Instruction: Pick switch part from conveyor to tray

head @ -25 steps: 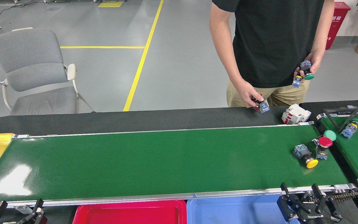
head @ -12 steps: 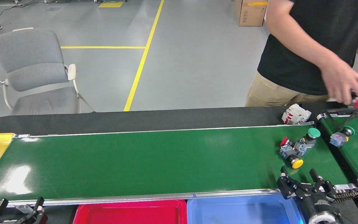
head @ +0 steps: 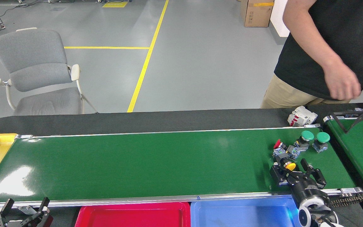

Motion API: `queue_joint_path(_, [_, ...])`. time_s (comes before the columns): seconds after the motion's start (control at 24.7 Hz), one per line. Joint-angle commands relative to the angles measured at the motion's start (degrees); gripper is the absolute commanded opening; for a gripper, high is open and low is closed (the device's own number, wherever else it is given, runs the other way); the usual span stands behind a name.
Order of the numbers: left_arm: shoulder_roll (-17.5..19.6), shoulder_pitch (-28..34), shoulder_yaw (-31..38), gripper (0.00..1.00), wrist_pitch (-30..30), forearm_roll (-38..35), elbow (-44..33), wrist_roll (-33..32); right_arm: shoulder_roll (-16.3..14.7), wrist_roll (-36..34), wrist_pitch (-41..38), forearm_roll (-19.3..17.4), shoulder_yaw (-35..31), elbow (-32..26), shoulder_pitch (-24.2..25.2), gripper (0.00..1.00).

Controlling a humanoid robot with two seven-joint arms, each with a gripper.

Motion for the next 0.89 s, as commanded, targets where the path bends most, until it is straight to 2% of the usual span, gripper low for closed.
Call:
queue_joint_path(0.0, [0.69, 0.10, 0.19, 1.00, 0.38, -0.11, -0.30, 0.01, -0.68, -0.17, 1.70, -0.02, 0.71, -0.32, -1.20, 0.25])
queue_joint_path(0.04, [0.69, 0.27, 0.19, 1.00, 0.29, -0.11, -0.30, -0.08, -0.59, -0.17, 1.70, -0.11, 0.80, -0.41, -1.20, 0.16])
queue_joint_path(0.12, [0.52, 0.45, 0.19, 1.00, 0.38, -0.03, -0.48, -0.61, -0.59, -0.17, 1.61, -0.37, 0.80, -0.58, -1.11, 0.09])
queue_joint_path(0.32, [0.08, 0.45, 0.28, 1.00, 0.29, 0.15, -0.65, -1.49, -0.50, -0.35, 0.82, -0.55, 2.82, -4.28, -0.50, 0.06])
queue_joint_path(0.53, [0.08, 0.89, 0.36, 1.00, -0.33, 0.24, -0.39, -1.49, -0.59, -1.93, -7.79, -0.37, 13.10, -14.73, 3.28, 0.03])
queue_joint_path(0.69, [-0.01, 0.89, 0.89, 1.00, -2.00, 0.33, -0.30, -1.49, 0.11, -2.10, -14.65, -0.19, 24.97, -16.05, 3.37, 0.04])
queue_joint_path(0.73, [-0.01, 0.89, 0.89, 1.00, -2.00, 0.24, -0.30, -1.49, 0.82, -2.10, -15.79, -0.11, 28.22, -16.05, 3.19, 0.08])
queue_joint_path(0.77, [-0.01, 0.89, 0.89, 1.00, -2.00, 0.24, -0.30, -1.49, 1.43, -2.19, -17.28, -0.02, 30.85, -16.14, 3.11, 0.18])
queue_joint_path(0.81, [-0.01, 0.89, 0.89, 1.00, -2.00, 0.24, -0.21, -1.49, 1.52, -2.19, -19.39, -0.02, 32.70, -16.23, 3.11, 0.34])
queue_joint_path(0.85, [-0.01, 0.89, 0.89, 1.00, -2.00, 0.24, -0.12, -1.49, 1.43, -2.28, -22.64, 0.07, 34.72, -16.23, 3.19, 0.65])
